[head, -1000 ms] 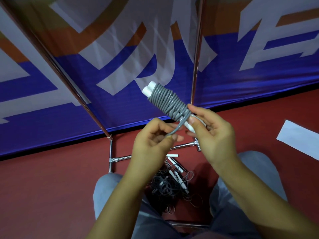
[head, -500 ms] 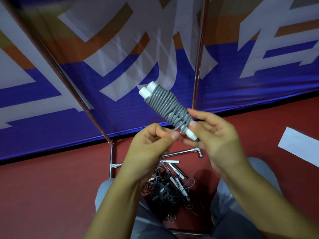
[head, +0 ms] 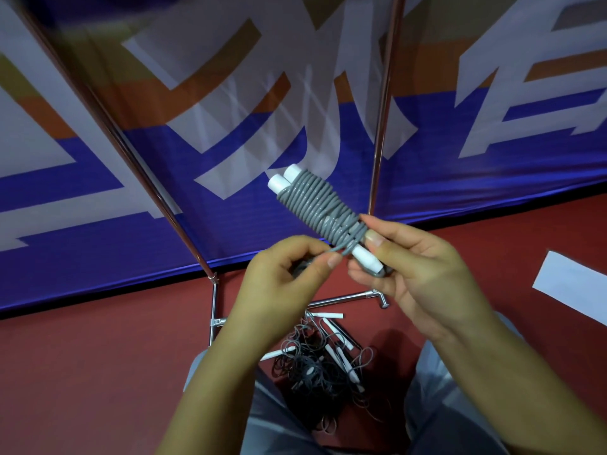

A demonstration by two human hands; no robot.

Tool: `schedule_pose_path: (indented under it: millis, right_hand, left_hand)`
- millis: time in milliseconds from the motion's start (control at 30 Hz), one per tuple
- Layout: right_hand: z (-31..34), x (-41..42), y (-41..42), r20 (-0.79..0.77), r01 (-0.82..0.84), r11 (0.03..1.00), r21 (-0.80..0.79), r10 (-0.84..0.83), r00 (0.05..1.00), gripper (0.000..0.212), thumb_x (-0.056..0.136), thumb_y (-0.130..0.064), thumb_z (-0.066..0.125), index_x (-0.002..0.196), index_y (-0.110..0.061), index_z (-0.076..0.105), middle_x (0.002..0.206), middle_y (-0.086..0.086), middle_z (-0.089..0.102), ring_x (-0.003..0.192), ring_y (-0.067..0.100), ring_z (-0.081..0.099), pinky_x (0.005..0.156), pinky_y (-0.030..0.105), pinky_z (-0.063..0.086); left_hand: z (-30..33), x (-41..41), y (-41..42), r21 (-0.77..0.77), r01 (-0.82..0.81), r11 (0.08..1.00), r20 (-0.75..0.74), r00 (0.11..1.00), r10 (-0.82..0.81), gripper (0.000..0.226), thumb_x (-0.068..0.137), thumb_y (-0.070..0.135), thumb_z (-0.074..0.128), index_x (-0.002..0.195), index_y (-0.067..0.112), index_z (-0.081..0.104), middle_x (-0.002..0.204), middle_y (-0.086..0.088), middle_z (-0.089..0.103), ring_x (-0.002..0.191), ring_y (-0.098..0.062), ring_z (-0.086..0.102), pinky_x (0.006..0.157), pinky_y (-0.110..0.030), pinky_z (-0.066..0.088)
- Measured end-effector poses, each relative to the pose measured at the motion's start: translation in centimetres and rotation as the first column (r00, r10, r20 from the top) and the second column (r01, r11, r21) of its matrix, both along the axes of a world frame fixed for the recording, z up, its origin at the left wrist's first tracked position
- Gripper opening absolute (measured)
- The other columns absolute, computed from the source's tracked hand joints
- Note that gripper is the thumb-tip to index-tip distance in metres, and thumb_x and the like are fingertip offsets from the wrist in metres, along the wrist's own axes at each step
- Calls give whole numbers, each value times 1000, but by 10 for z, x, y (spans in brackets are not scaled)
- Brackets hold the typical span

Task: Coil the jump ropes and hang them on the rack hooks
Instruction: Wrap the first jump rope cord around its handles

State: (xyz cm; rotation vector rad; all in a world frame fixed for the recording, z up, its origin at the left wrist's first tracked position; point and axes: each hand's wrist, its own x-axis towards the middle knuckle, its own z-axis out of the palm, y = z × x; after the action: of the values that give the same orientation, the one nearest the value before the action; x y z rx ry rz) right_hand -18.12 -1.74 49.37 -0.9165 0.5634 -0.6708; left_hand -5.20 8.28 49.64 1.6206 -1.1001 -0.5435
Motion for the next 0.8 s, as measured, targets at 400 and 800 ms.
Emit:
schedule_pose_path:
  millis: [400, 800]
  right_hand:
    - [7, 5, 3, 4, 48, 990, -130, -48, 999, 6, 86, -4, 56, 83, -9, 57, 69, 8, 68, 59, 15, 66, 56, 27, 56]
    - [10, -2, 5, 18, -19, 999, -34, 20, 1000, 13, 71, -13, 61, 83, -7, 63, 74, 11, 71, 61, 17, 68, 55, 25, 56]
  left_hand:
    - [4, -14, -2, -131, -73, 989, -269, 963, 36, 13, 83, 25, 68, 69, 25, 68, 56, 14, 57, 52, 2, 49, 53, -7, 37]
    - [1, -4, -6, -55, 28, 998, -452, 891, -50, 15, 60, 15, 68, 65, 26, 76, 60, 7, 67, 54, 0, 55, 56, -12, 45]
